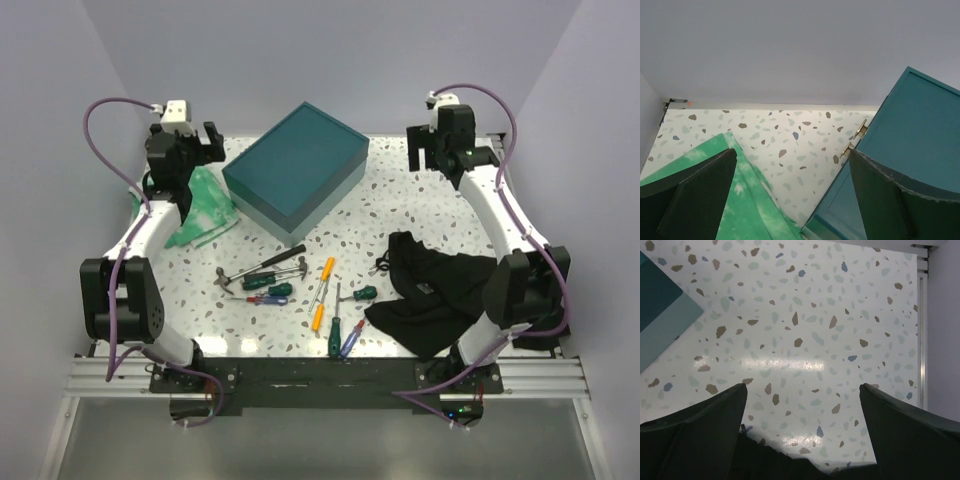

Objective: Sort the tools into containers

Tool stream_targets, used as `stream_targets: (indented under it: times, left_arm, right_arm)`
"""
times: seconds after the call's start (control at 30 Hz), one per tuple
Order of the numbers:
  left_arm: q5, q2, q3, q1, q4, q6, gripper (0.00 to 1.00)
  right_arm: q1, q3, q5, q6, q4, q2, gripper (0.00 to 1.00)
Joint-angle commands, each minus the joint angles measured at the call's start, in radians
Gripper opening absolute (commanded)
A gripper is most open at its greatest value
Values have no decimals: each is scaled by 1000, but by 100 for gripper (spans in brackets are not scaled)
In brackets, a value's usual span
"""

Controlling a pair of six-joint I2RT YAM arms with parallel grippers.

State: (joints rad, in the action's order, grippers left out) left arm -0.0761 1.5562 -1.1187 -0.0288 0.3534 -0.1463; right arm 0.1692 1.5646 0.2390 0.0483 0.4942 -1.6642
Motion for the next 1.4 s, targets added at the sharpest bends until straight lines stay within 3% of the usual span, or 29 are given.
stream_targets:
  times: [0.0,0.1,0.23,0.47,0.63,0.73,0.87,0.9,0.93,0.97,1.03,1.13,1.17,1.37]
  left_arm:
    - [-45,30,-60,-6,-34,-21,100]
    - [-67,80,-174,-8,-198,-3,100]
    - [-60,72,-199,-16,-271,-27,100]
    - [-36,-15,-43,-22,-134,-39,100]
    - [-108,74,-134,-26,-177,-53,99]
    - [-157,113,-170,-28,-195,-84,91]
    - [-171,142,-162,-28,-130,-98,66]
    - [-171,151,-165,-28,-120,-102,57]
    - [-172,175,-168,-28,-104,-105,36]
    - [-185,191,-176,-26,-91,-105,25]
    - [-215,241,-188,-28,-56,-98,7]
    - [-257,324,-254,-19,-85,-84,0]
    - [-260,343,-298,-11,-100,-73,0]
    - [-310,377,-342,18,-159,-16,0]
  right_arm:
    - [3,141,-174,-13,41,-38,99]
    - [7,190,-338,-42,46,-81,98]
    - [50,284,-389,-90,49,-172,98]
    - [113,434,-314,-145,18,-310,98]
    - [205,404,-227,-172,14,-318,99]
    - [242,388,-169,-214,17,-316,98]
    - [251,356,-100,-281,41,-296,83]
    - [253,347,-84,-297,46,-290,74]
    - [253,324,-46,-307,50,-283,68]
    - [254,312,-34,-315,52,-270,63]
    - [251,281,-17,-330,63,-266,43]
    - [248,272,-26,-335,72,-284,12]
    - [247,276,-44,-331,73,-296,9]
    - [243,307,5,-312,35,-387,12]
